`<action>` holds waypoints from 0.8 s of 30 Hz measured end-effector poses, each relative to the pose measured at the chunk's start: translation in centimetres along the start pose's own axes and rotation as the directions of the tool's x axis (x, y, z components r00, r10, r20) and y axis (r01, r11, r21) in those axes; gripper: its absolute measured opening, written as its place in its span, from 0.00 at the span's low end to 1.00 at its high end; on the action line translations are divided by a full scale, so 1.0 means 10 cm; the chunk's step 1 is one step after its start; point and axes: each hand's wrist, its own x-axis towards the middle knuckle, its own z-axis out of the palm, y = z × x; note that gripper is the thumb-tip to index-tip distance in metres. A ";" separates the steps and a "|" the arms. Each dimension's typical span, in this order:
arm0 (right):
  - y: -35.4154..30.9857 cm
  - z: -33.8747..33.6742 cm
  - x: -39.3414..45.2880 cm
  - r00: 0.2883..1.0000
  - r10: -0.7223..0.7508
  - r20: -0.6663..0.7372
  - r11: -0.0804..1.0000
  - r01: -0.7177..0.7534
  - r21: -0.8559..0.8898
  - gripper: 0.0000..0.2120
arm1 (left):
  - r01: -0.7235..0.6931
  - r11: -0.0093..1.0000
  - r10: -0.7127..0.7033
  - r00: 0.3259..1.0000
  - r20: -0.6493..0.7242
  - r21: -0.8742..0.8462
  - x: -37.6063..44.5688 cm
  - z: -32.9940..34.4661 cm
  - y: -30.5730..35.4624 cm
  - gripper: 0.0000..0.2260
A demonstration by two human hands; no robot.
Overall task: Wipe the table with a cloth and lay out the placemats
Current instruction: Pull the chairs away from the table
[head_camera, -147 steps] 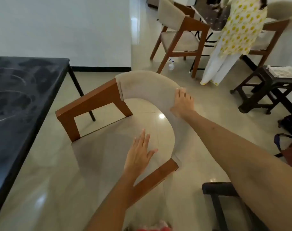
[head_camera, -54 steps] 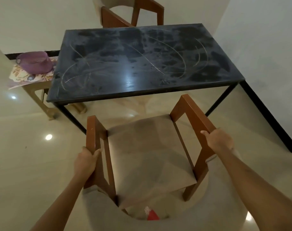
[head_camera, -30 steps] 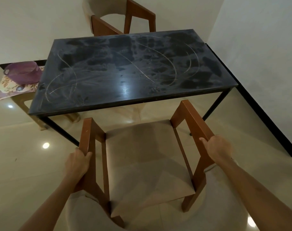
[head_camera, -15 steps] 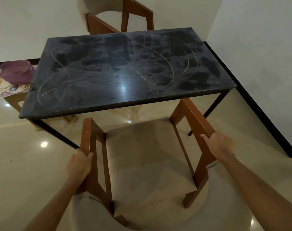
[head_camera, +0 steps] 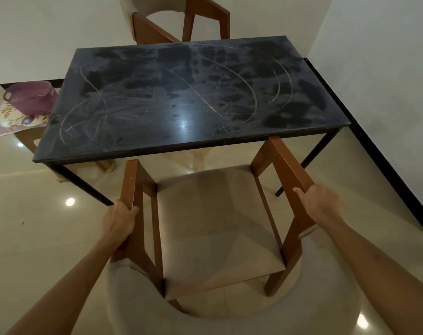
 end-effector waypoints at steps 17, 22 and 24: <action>-0.17 -0.01 -0.13 0.998 0.037 -0.053 0.998 -0.035 0.044 0.29 | -0.008 0.999 0.008 1.000 0.003 0.037 0.35 -0.15 0.00 0.13; -0.18 -0.01 -0.14 0.998 0.030 -0.054 0.997 -0.026 0.075 0.27 | -0.019 0.998 0.021 0.999 -0.031 0.064 0.33 -0.12 0.04 0.13; -0.19 -0.01 -0.15 0.997 0.037 -0.060 0.997 -0.033 0.068 0.27 | -0.020 0.997 0.024 0.998 -0.050 0.069 0.32 -0.10 0.04 0.13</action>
